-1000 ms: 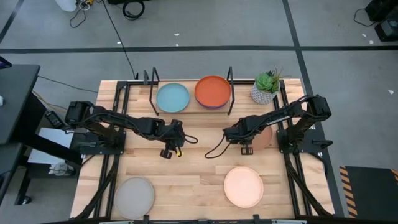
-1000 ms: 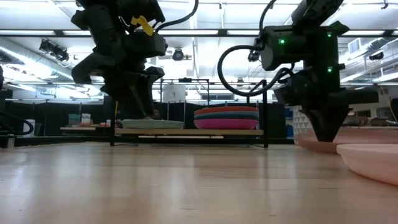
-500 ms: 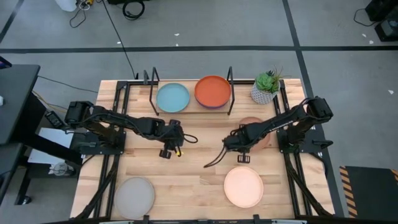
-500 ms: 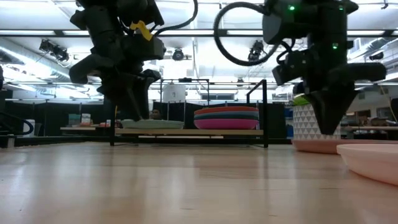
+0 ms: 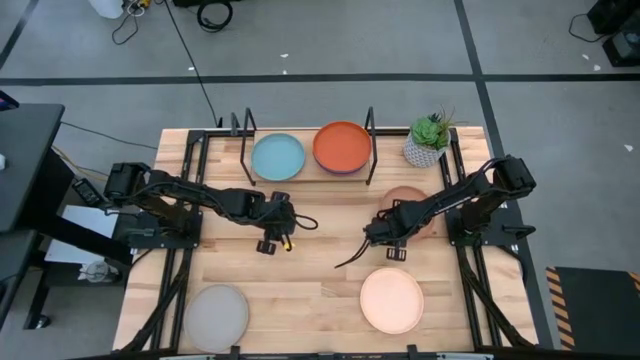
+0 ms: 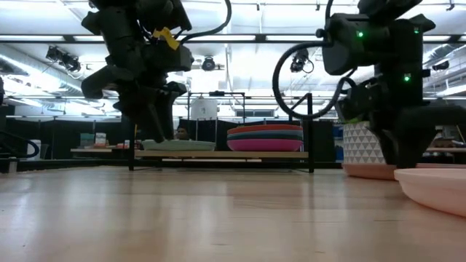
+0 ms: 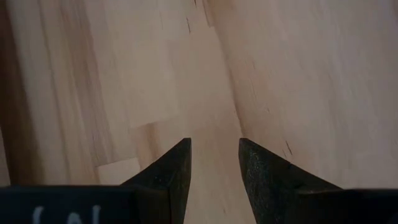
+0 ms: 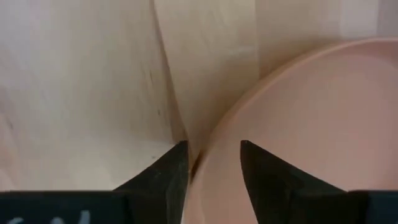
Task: Place and stack plates onto a shelf
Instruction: Stack the brown plate on top of the light blue plate on the shelf
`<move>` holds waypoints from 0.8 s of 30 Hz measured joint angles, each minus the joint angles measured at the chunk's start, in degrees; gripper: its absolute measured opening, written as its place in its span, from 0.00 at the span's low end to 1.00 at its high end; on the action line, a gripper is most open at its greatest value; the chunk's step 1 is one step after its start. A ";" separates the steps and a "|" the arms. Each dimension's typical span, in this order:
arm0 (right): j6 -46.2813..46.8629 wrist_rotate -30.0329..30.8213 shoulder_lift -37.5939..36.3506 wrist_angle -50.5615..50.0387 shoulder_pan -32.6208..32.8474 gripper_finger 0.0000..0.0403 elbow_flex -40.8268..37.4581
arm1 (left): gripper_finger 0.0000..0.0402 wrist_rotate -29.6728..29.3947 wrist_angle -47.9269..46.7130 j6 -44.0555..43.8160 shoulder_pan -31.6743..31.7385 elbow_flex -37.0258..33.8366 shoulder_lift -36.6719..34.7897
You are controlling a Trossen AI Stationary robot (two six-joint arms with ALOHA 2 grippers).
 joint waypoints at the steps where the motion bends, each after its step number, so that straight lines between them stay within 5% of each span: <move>1: -0.18 -0.07 0.00 -0.04 0.02 0.36 -0.14 | 0.35 0.02 0.29 0.08 -0.01 0.00 0.00; 11: -4.82 -1.31 0.00 0.28 1.74 0.04 -0.17 | 0.35 5.15 14.14 12.06 -0.03 0.06 0.17; 17: -14.83 -3.00 -1.34 0.38 6.96 0.07 -0.28 | 0.37 4.29 23.92 18.01 -0.43 0.09 1.03; 24: -21.08 -3.30 -6.96 8.38 10.91 0.03 -0.33 | 0.53 -3.09 34.09 32.69 -3.96 0.04 6.67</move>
